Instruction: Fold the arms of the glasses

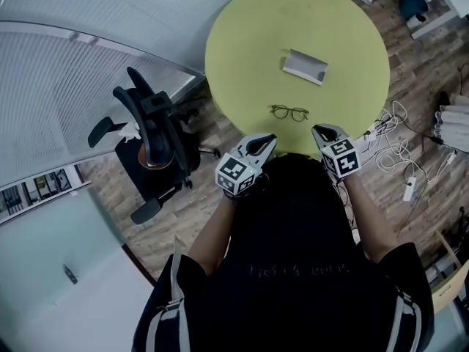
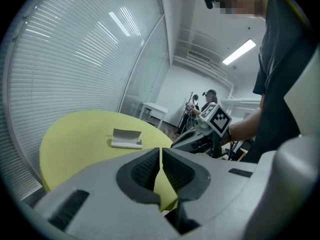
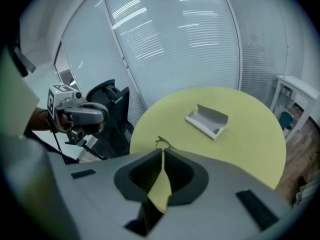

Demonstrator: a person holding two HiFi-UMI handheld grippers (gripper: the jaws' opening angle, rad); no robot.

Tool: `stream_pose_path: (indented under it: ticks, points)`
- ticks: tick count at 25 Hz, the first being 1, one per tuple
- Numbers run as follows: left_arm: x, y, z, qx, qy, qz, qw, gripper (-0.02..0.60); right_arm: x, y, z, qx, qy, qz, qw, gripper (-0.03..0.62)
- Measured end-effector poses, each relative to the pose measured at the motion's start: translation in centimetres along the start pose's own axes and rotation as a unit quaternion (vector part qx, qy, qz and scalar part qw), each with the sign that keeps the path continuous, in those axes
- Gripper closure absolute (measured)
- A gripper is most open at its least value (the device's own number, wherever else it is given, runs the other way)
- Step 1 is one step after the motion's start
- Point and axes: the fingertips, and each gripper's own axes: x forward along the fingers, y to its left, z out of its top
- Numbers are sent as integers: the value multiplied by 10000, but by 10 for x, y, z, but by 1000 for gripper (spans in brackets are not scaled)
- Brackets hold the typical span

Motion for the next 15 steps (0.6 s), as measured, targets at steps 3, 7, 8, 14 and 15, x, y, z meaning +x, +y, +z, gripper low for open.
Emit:
stream_pose_path:
  ticks: [3, 7, 8, 14, 15]
  points:
    - [-3, -1, 8, 1, -129, -50, 9999, 552, -21, 11, 14, -45, -289, -18, 9996, 554]
    - [-10, -7, 30, 112, -495, -105, 9987, 552, -47, 20, 29, -100, -690, -10, 9976, 554]
    - [-12, -9, 36, 124, -595, -107, 9981, 552, -53, 23, 32, -114, -784, 19, 9969, 554]
    - [-25, -18, 67, 250, -1044, -153, 9941, 552, -85, 53, 59, -85, -1457, 522, 9879, 556]
    - [-28, -18, 71, 167, -1155, -173, 9930, 552, -89, 56, 63, -144, -1563, 558, 9860, 556]
